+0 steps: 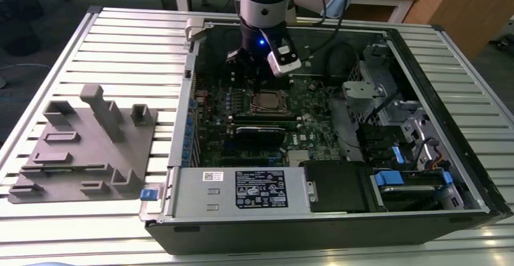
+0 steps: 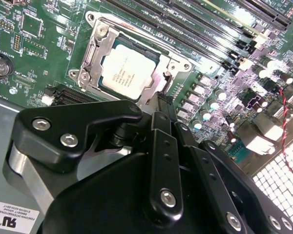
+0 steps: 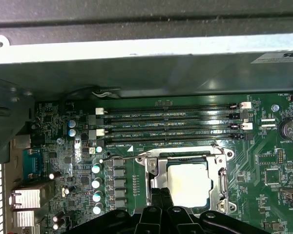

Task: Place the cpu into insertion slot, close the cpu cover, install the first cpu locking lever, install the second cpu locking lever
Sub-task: 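Close the cpu cover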

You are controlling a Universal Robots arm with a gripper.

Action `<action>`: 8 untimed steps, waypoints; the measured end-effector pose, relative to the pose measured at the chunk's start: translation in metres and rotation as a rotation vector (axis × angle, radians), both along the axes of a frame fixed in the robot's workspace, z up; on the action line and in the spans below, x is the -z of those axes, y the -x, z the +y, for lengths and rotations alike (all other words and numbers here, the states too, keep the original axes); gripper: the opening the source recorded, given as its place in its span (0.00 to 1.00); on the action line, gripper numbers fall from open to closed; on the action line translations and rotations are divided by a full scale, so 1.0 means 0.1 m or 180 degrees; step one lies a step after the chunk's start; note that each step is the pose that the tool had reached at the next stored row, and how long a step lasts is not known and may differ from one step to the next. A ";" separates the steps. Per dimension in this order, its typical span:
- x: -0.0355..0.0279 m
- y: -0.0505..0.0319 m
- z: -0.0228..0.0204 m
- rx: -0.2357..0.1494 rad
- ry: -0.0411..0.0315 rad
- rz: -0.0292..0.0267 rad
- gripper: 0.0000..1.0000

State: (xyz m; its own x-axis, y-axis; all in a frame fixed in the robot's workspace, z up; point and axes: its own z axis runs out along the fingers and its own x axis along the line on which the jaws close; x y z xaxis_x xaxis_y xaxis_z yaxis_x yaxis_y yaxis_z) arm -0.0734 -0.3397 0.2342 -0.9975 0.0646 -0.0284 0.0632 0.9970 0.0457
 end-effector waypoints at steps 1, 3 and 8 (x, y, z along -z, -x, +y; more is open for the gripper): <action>0.006 0.000 0.000 0.0000 0.0000 0.0000 0.11; 0.022 0.000 0.000 0.0000 0.0001 0.0000 0.11; 0.080 0.003 0.000 0.0000 0.0000 -0.0013 0.11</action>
